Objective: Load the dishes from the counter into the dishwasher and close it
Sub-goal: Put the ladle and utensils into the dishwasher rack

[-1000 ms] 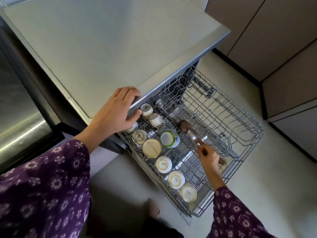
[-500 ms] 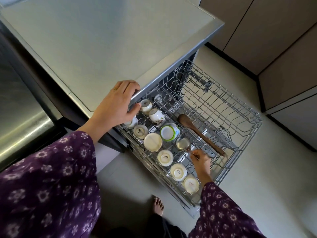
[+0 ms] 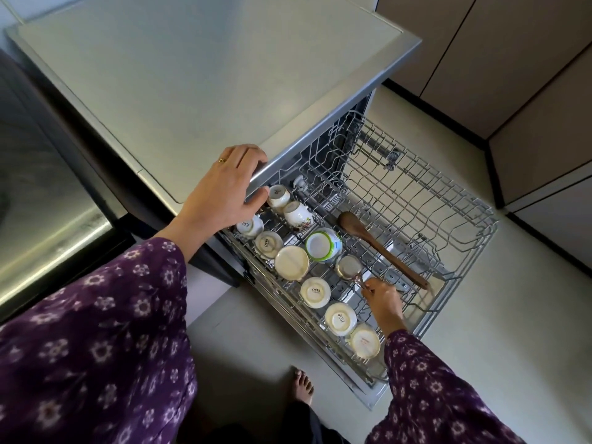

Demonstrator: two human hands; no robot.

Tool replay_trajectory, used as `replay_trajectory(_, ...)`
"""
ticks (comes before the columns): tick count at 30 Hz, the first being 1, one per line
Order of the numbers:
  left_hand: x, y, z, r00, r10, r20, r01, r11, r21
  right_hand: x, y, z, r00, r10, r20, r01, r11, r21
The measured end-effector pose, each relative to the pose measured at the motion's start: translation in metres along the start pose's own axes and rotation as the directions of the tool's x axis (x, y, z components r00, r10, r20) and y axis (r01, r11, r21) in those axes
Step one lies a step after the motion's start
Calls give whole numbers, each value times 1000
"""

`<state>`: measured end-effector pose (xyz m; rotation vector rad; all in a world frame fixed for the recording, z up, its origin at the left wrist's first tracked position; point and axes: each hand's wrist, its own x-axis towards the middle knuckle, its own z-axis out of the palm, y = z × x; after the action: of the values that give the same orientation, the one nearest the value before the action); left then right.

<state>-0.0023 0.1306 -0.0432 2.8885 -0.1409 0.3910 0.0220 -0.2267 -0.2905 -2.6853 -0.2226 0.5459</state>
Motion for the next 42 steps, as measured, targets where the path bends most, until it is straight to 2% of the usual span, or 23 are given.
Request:
replay_trajectory(3,0,0,0,1000,1,-14,-1,1000,-5,-4,-4,-7,997,75,-13,-75,997,-21)
replay_trajectory(5,0,2,-3,1000,-6,-20,6,1000,-13,-11,-13,-18,995,58,-79,-57,998,19)
replay_trajectory(9,-6,7,-12,1000,-6,-8,6,1000,-19,-32,-53,-46,971,-98,-220,127,984,123)
replay_trajectory(11,-14,10,-18,997,-73,-30,71,996,-57,-41,-85,-62,944,-207,-259,251,956,154)
replay_trajectory(13,-29,12,-32,986,-151,-69,144,985,-99,-51,-123,-78,892,-348,-289,408,895,180)
replay_trajectory(16,-56,11,-64,974,-193,-121,182,978,-100,-68,-184,-97,765,-554,-328,618,775,132)
replay_trajectory(19,-96,0,-111,937,-279,-210,250,956,-152,-94,-257,-109,637,-702,-317,763,632,135)
replay_trajectory(23,-162,-31,-170,855,-407,-321,380,913,-145,-127,-356,-111,575,-801,-165,818,557,143)
replay_trajectory(27,-241,-69,-230,710,-547,-443,545,826,-147,-167,-457,-104,426,-886,-183,885,367,286)
replay_trajectory(30,-307,-93,-274,619,-611,-494,640,757,-134,-198,-526,-90,321,-933,-163,919,265,293)
replay_trajectory(37,-449,-144,-345,412,-685,-601,801,587,-120,-261,-675,-40,179,-981,-73,966,162,202)
replay_trajectory(42,-543,-177,-365,249,-765,-594,879,436,-193,-298,-775,2,147,-988,48,972,153,179)
